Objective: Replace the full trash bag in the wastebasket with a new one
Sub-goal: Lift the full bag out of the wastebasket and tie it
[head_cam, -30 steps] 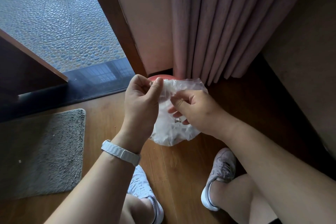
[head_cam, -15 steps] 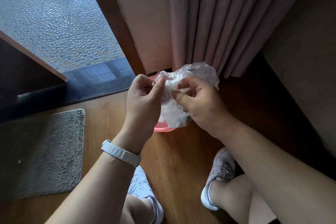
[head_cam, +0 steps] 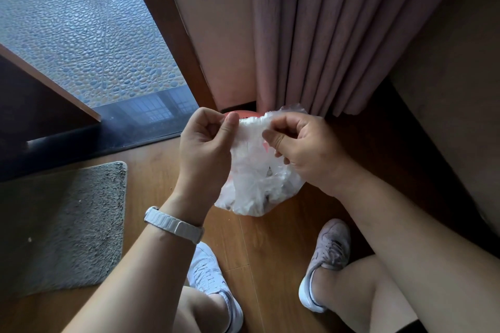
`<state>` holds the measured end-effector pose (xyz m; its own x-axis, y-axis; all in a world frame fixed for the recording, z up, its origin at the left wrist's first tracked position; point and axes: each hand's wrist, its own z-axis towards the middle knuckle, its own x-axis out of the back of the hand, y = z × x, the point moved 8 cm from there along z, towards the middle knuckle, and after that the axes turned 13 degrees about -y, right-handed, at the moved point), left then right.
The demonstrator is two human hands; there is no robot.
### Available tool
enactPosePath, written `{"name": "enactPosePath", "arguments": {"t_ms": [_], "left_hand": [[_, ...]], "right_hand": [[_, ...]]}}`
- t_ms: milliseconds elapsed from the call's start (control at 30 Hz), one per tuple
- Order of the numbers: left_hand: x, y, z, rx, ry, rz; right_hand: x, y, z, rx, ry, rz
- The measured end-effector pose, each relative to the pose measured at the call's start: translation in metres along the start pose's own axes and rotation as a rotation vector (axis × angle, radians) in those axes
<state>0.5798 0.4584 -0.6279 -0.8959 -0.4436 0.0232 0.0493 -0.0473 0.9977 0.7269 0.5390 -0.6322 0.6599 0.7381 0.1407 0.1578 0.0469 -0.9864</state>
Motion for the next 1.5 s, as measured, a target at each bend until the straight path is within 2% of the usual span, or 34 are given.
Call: {"name": "enactPosePath", "arguments": {"t_ms": [100,167,367,500,667,767,900,1200,1367,1500], "left_hand": [[0.014,-0.005,0.004,0.014,0.029,-0.065],[0.025,-0.008,0.005,0.015,0.063,-0.023],[0.06,-0.02,0.004,0.066,0.169,0.134],[0.087,-0.019,0.009,0.112,0.205,0.21],[0.091,0.0,0.007,0.083,0.192,0.31],[0.08,0.02,0.005,0.024,0.138,0.26],[0.053,0.043,0.012,-0.009,0.03,0.167],[0.013,0.06,0.051,-0.061,-0.132,0.091],[0.017,0.074,0.084,-0.013,-0.121,0.003],[0.023,0.109,0.107,0.017,-0.132,0.004]], "right_hand": [[0.007,0.001,-0.001,-0.046,-0.027,0.01],[0.016,0.002,-0.003,-0.069,-0.007,0.031],[0.064,0.018,-0.01,-0.171,0.329,0.191],[0.087,0.028,-0.021,-0.245,0.534,0.181],[0.088,0.009,-0.029,-0.103,0.636,0.005],[0.077,-0.017,-0.025,0.037,0.541,-0.139],[0.042,-0.048,-0.013,0.155,0.37,-0.188],[0.007,-0.079,0.051,0.194,0.138,-0.09],[0.008,-0.103,0.093,0.13,0.101,0.0],[0.014,-0.149,0.113,0.109,0.02,-0.026]]}}
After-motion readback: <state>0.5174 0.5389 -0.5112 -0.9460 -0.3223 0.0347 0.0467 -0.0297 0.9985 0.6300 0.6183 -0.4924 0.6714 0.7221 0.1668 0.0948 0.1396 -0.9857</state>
